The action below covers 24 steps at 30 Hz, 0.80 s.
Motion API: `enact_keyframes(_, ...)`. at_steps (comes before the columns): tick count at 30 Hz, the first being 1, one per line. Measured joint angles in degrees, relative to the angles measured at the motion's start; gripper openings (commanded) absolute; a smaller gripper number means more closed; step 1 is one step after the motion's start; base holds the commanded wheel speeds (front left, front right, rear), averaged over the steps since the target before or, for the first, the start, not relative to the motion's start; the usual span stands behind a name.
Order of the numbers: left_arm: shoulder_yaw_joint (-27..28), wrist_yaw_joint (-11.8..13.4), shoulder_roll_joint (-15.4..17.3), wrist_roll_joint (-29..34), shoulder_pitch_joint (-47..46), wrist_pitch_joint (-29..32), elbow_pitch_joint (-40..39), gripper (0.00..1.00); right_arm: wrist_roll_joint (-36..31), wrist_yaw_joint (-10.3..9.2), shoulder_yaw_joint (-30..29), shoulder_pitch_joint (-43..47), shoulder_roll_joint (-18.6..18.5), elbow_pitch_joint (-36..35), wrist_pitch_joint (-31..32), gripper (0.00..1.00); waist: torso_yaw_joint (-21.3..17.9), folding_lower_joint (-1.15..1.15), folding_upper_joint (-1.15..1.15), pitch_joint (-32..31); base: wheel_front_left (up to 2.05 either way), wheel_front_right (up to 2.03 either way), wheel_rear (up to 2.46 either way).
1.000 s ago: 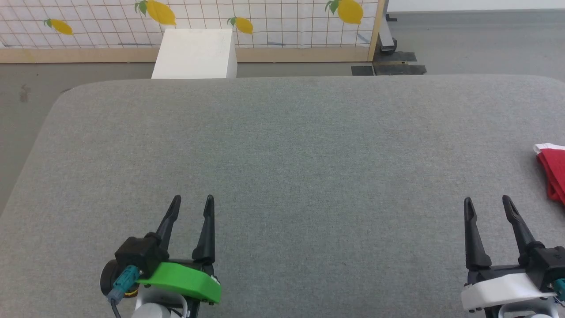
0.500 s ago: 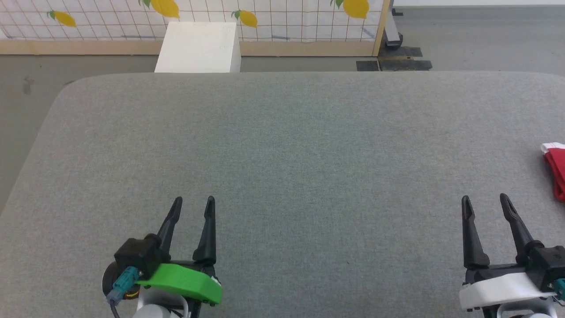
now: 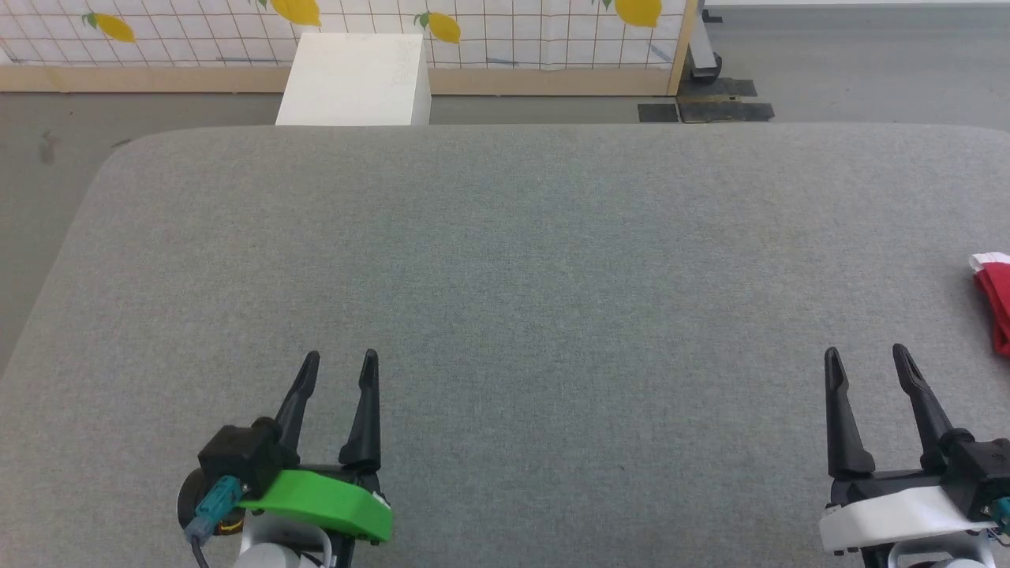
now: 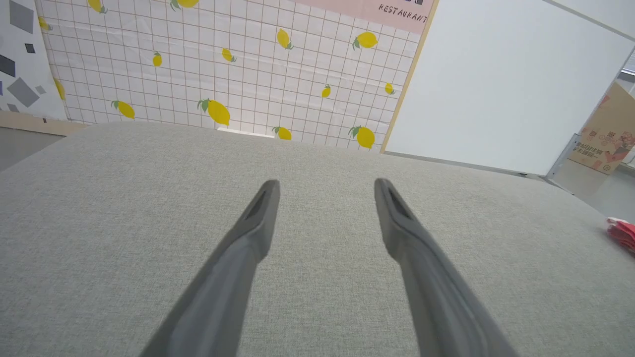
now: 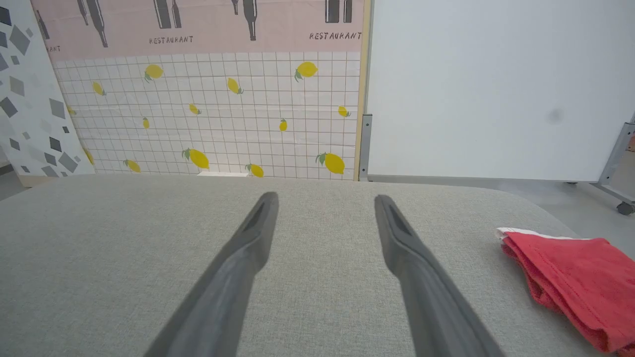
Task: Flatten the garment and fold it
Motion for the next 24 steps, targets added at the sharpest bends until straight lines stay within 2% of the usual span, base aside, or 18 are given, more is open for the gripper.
enact_keyframes(2, 0.0, 0.0, 0.0, 0.0, 0.0, 0.0, 0.0, 1.00, 0.0, 0.00, 0.0, 0.0, 0.0, 0.0, 0.0, 1.00, 0.0, 0.00, 0.00, 0.0, 0.00, 0.00, 0.00)
enact_keyframes(3, 0.0, 0.0, 0.0, 0.0, 0.0, 0.0, 0.0, 0.00, 0.1, 0.00, 0.0, 0.0, 0.0, 0.0, 0.0, 0.00, 0.0, 0.00, 0.00, 0.0, 0.00, 0.00, 0.00)
enact_keyframes(24, 0.3, 0.3, 0.0, 0.6, 0.0, 1.1, -0.3, 0.00, 0.0, 0.00, 0.3, 0.0, 0.0, 0.1, 1.1, 0.00, 0.2, 0.00, 0.00, -0.3, 0.00, 0.00, 0.00)
